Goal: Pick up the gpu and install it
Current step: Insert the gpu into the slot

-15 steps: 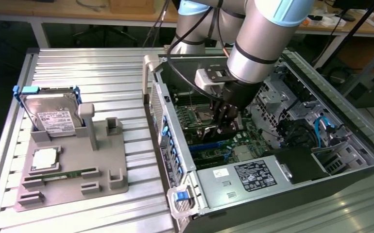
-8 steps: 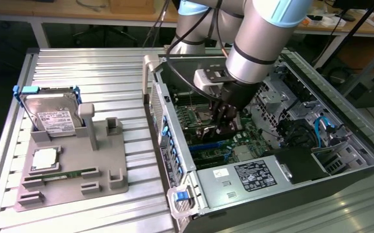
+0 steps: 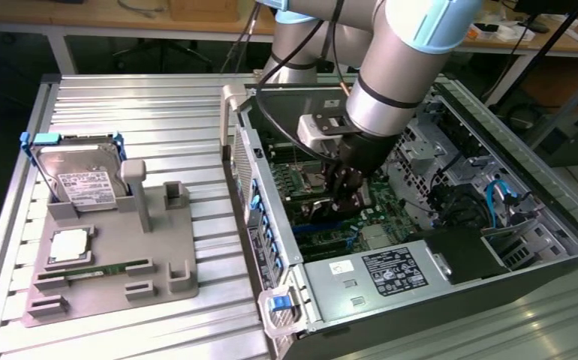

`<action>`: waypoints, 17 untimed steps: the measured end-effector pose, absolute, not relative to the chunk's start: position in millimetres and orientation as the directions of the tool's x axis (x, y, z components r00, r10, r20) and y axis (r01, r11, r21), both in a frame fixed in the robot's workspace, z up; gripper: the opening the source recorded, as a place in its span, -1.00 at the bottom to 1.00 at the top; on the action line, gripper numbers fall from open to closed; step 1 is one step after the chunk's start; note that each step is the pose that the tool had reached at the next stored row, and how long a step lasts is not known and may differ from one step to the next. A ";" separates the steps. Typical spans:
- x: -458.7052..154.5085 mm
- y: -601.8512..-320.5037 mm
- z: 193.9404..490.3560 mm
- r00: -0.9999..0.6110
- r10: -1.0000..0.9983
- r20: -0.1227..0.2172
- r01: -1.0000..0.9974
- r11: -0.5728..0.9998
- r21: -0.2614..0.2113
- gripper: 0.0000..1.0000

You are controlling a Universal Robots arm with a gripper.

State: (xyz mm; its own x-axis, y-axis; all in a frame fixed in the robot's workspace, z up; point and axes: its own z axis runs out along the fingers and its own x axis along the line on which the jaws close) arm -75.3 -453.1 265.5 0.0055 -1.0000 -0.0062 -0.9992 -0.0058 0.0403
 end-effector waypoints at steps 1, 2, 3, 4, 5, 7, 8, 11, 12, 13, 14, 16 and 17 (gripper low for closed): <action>-75.3 -453.1 265.5 0.006 -1.000 -0.006 -0.999 -0.006 0.040 -0.47; -75.5 -453.1 265.5 0.006 -1.000 -0.006 -0.999 -0.006 0.040 -0.47; -76.1 -453.1 265.4 0.005 -1.000 -0.006 -0.999 -0.006 0.040 -0.47; -76.2 -453.1 265.3 0.006 -1.000 -0.006 -0.999 -0.006 0.040 -0.47; -76.3 -453.1 265.3 0.006 -1.000 -0.006 -0.999 -0.006 0.040 -0.47; -77.2 -453.1 264.2 0.005 -1.000 -0.006 -0.999 -0.005 0.040 -0.47; -77.4 -453.1 262.9 0.005 -1.000 -0.006 -0.999 -0.005 0.040 -0.47; -77.8 -453.2 258.2 0.002 -1.000 -0.003 -0.999 -0.002 0.041 -0.47; -77.9 -453.3 257.8 0.002 -1.000 -0.004 -0.999 -0.002 0.040 -0.47; -77.9 -453.3 257.6 0.001 -1.000 -0.004 -0.999 -0.002 0.040 -0.47; -78.0 -453.3 257.6 0.001 -1.000 -0.004 -0.999 -0.001 0.040 -0.47; -78.0 -453.2 258.3 0.001 -1.000 -0.005 -0.999 -0.001 0.040 -0.47; -78.0 -453.2 259.4 0.001 -1.000 -0.005 -0.999 -0.001 0.040 -0.47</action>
